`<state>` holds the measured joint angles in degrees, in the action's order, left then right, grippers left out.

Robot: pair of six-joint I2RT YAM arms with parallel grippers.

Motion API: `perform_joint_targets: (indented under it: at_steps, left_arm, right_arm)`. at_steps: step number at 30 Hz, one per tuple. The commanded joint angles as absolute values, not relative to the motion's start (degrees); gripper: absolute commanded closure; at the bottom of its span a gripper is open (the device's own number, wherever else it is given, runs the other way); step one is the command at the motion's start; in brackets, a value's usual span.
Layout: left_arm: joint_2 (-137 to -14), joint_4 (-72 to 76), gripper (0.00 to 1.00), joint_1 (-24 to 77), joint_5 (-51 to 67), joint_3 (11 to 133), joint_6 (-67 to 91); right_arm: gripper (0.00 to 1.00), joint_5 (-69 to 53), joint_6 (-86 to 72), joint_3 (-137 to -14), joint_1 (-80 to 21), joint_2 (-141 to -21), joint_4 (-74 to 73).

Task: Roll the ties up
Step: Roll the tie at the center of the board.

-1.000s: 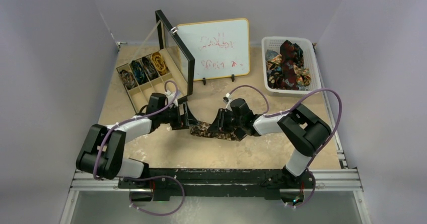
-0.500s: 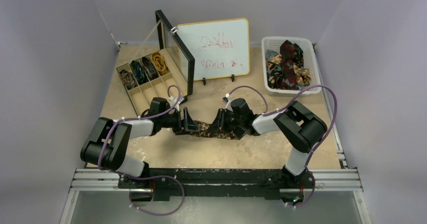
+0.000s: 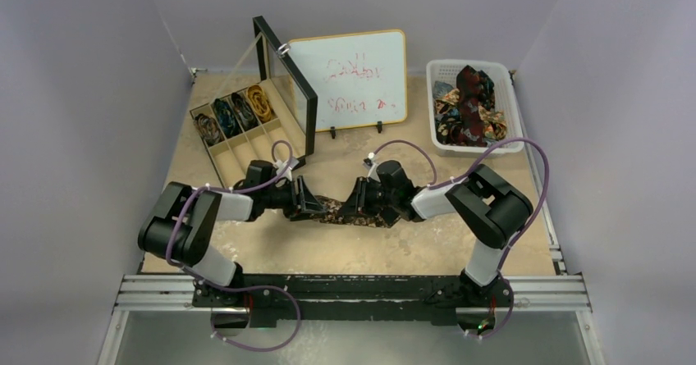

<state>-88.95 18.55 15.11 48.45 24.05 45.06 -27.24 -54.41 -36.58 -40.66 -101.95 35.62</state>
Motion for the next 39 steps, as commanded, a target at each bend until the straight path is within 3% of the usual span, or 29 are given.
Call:
perform_joint_targets:
  at_steps: [1, 5, 13, 21, 39]
  left_arm:
    - [-89.62, 23.37, 0.59, 14.94, 50.43, 23.94, 47.42]
    - [-89.14, 19.66, 0.71, 14.99, 49.41, 25.30, 45.59]
    - [-84.30, 11.48, 0.74, 15.68, 43.17, 27.24, 43.62]
    - [-82.52, 9.61, 0.74, 16.48, 40.37, 28.04, 45.77]
    - [-80.57, 1.43, 0.76, 18.02, 32.62, 31.29, 43.86]
  right_arm:
    - [0.74, -27.98, -54.05, -35.61, -40.43, -102.62, 35.32]
    - [0.72, -28.16, -53.83, -36.47, -40.43, -101.19, 33.66]
    - [0.60, -24.40, -52.02, -38.06, -40.34, -95.33, 28.03]
    - [0.77, -24.70, -51.21, -38.65, -40.34, -98.22, 30.36]
    - [0.82, -24.98, -52.13, -38.17, -40.39, -100.31, 28.54]
